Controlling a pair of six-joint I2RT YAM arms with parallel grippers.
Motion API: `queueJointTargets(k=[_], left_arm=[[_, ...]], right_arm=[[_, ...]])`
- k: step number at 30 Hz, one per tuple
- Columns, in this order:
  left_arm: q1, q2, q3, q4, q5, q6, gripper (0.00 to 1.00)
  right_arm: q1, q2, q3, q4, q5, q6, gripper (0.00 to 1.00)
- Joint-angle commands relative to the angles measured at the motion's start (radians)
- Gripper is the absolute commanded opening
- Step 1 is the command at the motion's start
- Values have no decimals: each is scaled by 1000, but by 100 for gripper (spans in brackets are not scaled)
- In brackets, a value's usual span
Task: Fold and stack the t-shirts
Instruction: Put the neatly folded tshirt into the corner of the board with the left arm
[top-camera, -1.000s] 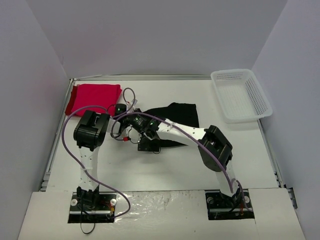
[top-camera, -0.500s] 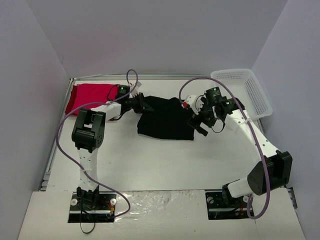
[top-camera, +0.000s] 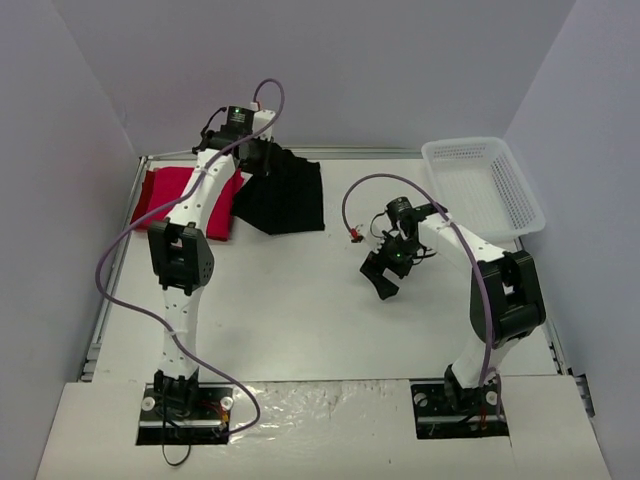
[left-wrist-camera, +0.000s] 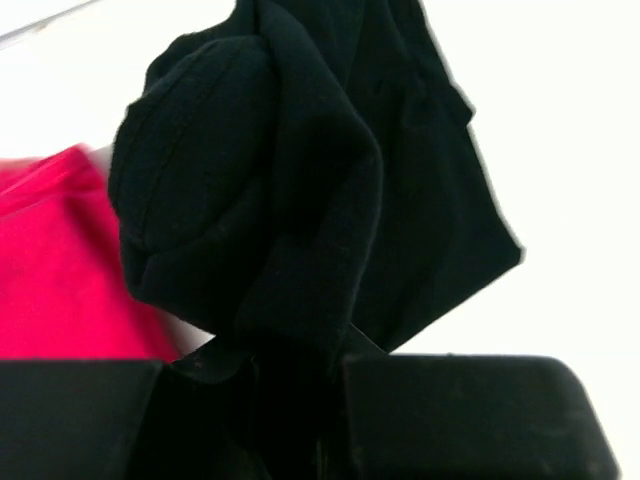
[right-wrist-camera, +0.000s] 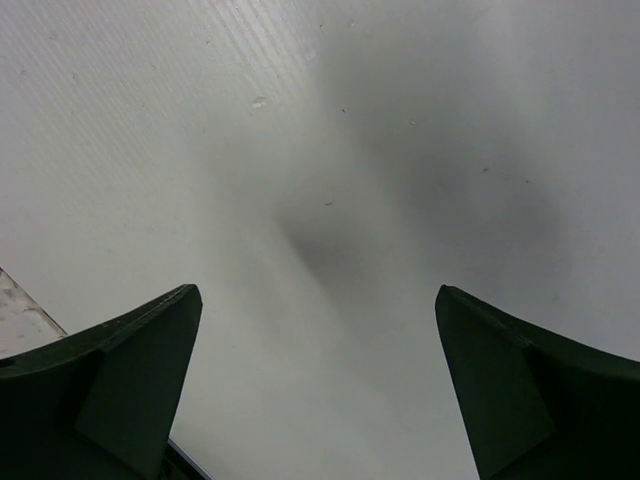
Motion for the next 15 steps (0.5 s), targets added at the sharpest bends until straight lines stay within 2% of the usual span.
queueJointTargets(k=[1, 7, 10, 15], left_arm=[[9, 60, 129, -251, -179, 159, 2], [4, 109, 186, -346, -337, 257, 2], [18, 128, 263, -394, -369, 287, 2], [18, 88, 289, -383, -403, 317, 2]], right_arm=[[20, 14, -24, -13, -28, 5, 100], [43, 65, -44, 4, 26, 18, 100], [57, 91, -55, 7, 47, 22, 100], [78, 126, -59, 15, 83, 30, 100]])
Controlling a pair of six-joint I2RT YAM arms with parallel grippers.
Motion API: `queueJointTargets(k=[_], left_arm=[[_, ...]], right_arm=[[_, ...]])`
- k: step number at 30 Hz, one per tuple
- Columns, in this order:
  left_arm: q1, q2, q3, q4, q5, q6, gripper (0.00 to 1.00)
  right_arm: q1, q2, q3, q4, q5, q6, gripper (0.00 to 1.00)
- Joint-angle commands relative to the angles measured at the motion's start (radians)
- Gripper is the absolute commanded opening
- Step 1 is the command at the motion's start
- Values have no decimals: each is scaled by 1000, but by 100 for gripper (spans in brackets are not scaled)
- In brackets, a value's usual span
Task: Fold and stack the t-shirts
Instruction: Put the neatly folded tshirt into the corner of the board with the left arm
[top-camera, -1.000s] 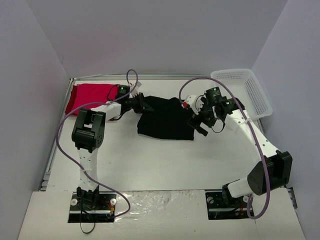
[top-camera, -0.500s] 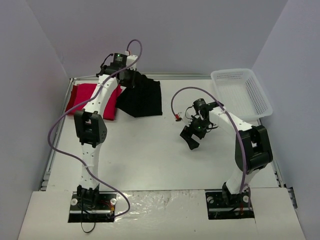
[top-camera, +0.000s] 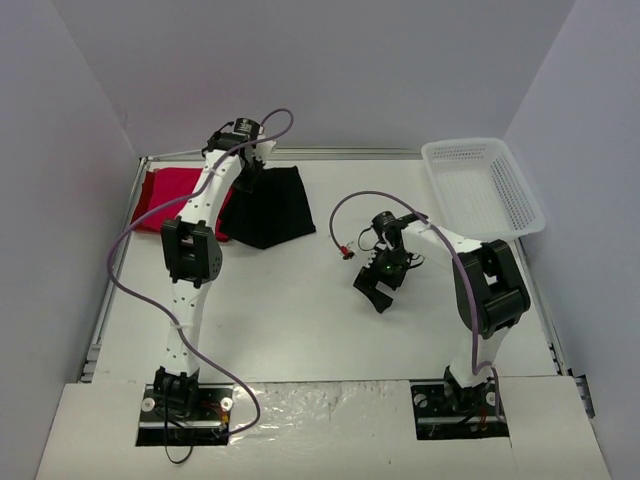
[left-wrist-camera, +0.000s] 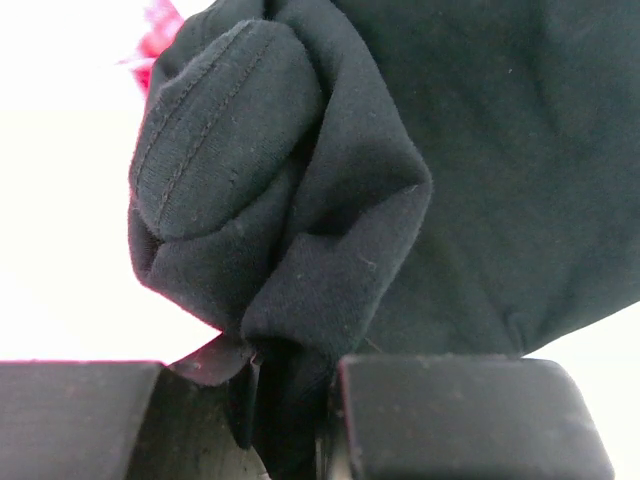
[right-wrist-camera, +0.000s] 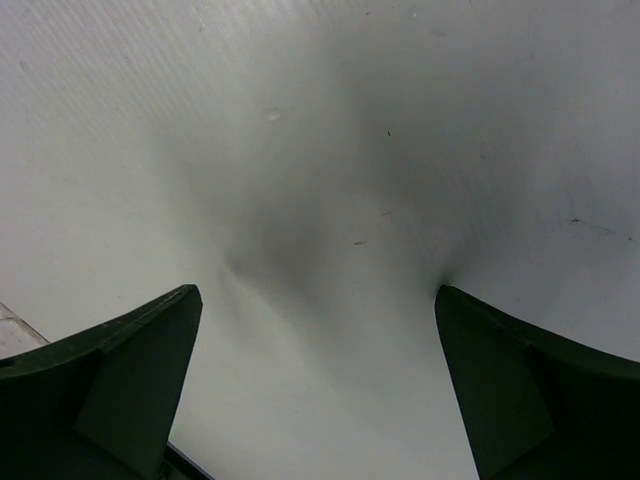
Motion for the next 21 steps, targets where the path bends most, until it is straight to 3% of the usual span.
queueJointTargets(k=[1, 5, 21], left_arm=[[10, -89, 97, -55, -78, 59, 2], [12, -102, 164, -99, -106, 71, 2], [72, -209, 149, -105, -156, 126, 2]], right_arm=[[17, 28, -11, -25, 38, 13, 100], [26, 40, -15, -25, 47, 16, 100], [43, 103, -27, -19, 94, 21, 100]])
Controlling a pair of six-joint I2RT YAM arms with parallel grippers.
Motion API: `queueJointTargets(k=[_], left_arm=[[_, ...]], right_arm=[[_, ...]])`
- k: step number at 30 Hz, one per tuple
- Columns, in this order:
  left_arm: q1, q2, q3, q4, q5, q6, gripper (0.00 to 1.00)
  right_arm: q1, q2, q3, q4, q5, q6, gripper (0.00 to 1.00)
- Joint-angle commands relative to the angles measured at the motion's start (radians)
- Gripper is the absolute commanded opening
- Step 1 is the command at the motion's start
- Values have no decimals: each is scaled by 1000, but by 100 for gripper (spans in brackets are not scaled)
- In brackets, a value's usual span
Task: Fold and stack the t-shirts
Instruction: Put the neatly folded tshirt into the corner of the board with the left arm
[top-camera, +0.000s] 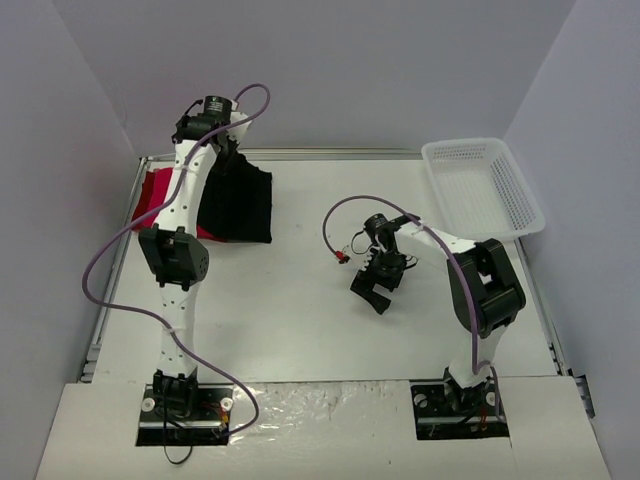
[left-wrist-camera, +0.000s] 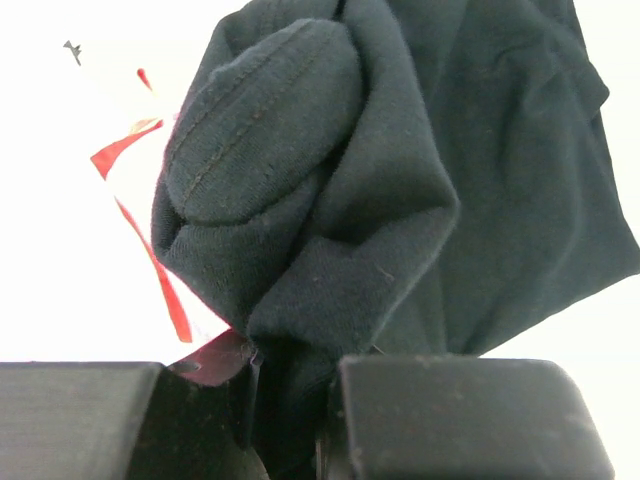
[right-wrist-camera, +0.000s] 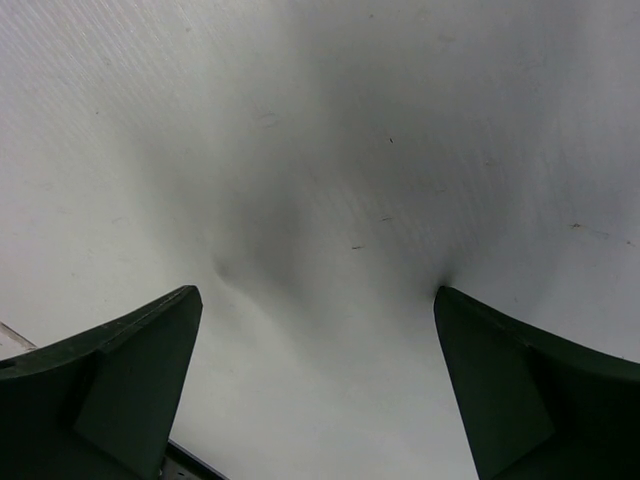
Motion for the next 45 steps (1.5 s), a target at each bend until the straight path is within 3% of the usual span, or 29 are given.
queueJointTargets(k=[1, 24, 38, 39, 40, 41, 45], left_arm=[[15, -112, 35, -23, -55, 39, 2], [139, -206, 86, 5, -38, 74, 2], [271, -149, -60, 187, -5, 112, 2], [275, -160, -109, 310, -34, 118, 4], [289, -170, -224, 372, -44, 126, 32], [297, -178, -268, 414, -35, 134, 51], [308, -172, -336, 485, -37, 109, 66]], right_arm=[[5, 89, -37, -18, 21, 5, 100], [6, 155, -46, -15, 71, 18, 100], [-2, 187, -51, -13, 84, 24, 100], [-2, 189, -52, -15, 84, 24, 100], [-3, 193, -52, -15, 84, 24, 100], [-5, 195, -52, -15, 84, 25, 100], [-14, 195, -55, -15, 81, 28, 100]])
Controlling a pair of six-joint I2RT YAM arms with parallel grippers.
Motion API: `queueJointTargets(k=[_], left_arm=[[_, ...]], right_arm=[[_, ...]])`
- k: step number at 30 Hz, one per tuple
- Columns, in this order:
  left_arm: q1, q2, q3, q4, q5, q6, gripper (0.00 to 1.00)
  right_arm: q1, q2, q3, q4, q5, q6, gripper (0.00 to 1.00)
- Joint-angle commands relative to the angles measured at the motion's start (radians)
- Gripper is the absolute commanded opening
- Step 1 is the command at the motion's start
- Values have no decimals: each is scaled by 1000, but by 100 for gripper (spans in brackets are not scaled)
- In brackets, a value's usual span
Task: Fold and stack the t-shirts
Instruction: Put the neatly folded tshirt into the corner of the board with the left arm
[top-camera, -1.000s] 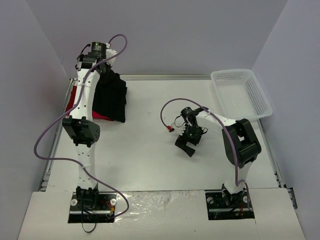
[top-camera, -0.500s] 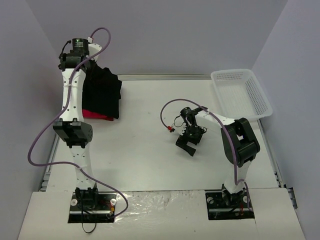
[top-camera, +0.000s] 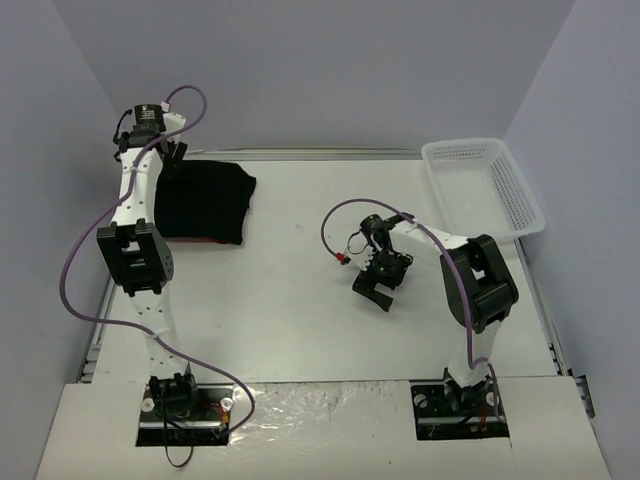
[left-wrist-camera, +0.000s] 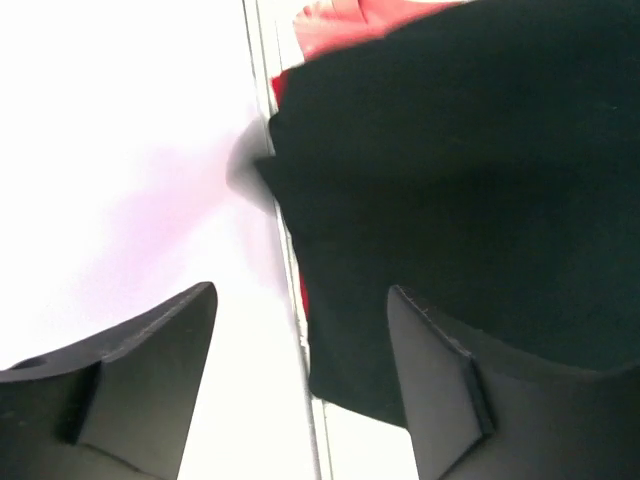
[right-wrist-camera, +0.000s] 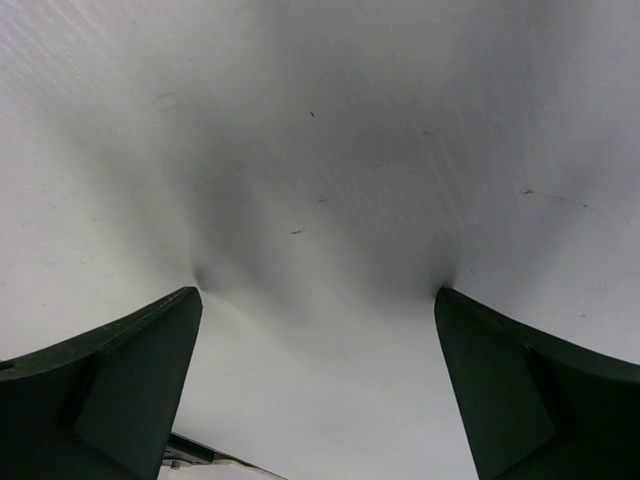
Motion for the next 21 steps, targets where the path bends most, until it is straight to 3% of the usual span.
queueJointTargets(k=[1, 7, 10, 14, 15, 18, 21], left_arm=[[15, -53, -9, 129, -21, -14, 69], [6, -256, -52, 92, 25, -62, 73], [7, -417, -156, 37, 104, -131, 74], [3, -727, -573, 215, 291, -203, 75], [0, -781, -749, 259, 321, -211, 83], [-43, -941, -957, 375, 301, -157, 95], [-62, -938, -967, 287, 241, -152, 94]], right_arm=[[-31, 127, -86, 11, -76, -5, 100], [-40, 103, -72, 8, -91, 4, 100], [-46, 61, -52, 5, -114, 12, 100], [-67, -38, 0, -6, -181, 12, 100], [-69, -60, 14, -6, -186, 16, 100], [-101, -124, 83, -3, -177, 27, 100], [-135, -158, 147, 2, -178, 38, 100]])
